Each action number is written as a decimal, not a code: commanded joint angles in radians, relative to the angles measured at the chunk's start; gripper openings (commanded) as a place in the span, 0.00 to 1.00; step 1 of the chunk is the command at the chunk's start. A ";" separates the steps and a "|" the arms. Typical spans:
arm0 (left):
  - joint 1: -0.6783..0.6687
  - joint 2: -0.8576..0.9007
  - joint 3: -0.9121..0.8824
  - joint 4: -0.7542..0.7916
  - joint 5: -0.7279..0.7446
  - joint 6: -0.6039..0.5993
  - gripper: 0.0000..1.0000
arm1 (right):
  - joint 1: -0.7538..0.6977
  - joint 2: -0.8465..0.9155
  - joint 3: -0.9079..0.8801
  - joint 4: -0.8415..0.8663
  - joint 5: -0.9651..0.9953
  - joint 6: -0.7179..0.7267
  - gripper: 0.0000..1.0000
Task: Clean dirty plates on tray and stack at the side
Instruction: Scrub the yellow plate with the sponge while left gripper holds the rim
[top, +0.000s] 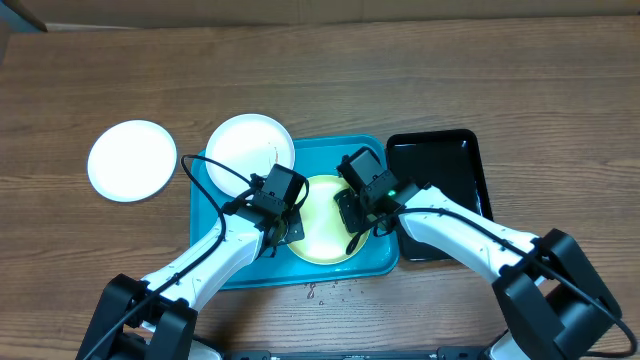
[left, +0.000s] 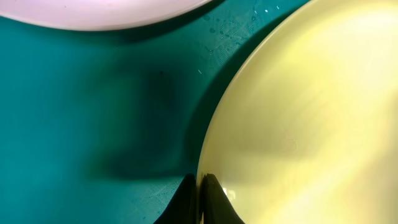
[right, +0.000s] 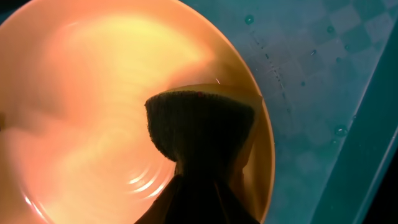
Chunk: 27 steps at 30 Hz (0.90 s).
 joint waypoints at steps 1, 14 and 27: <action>0.005 0.003 0.010 -0.005 0.004 0.020 0.04 | -0.001 0.052 -0.007 0.007 0.036 0.020 0.15; 0.005 0.003 0.010 -0.011 0.003 0.024 0.04 | -0.001 0.080 -0.007 0.019 0.031 0.235 0.04; 0.005 0.003 0.010 -0.011 0.003 0.027 0.04 | -0.001 0.139 -0.007 0.101 -0.158 0.238 0.04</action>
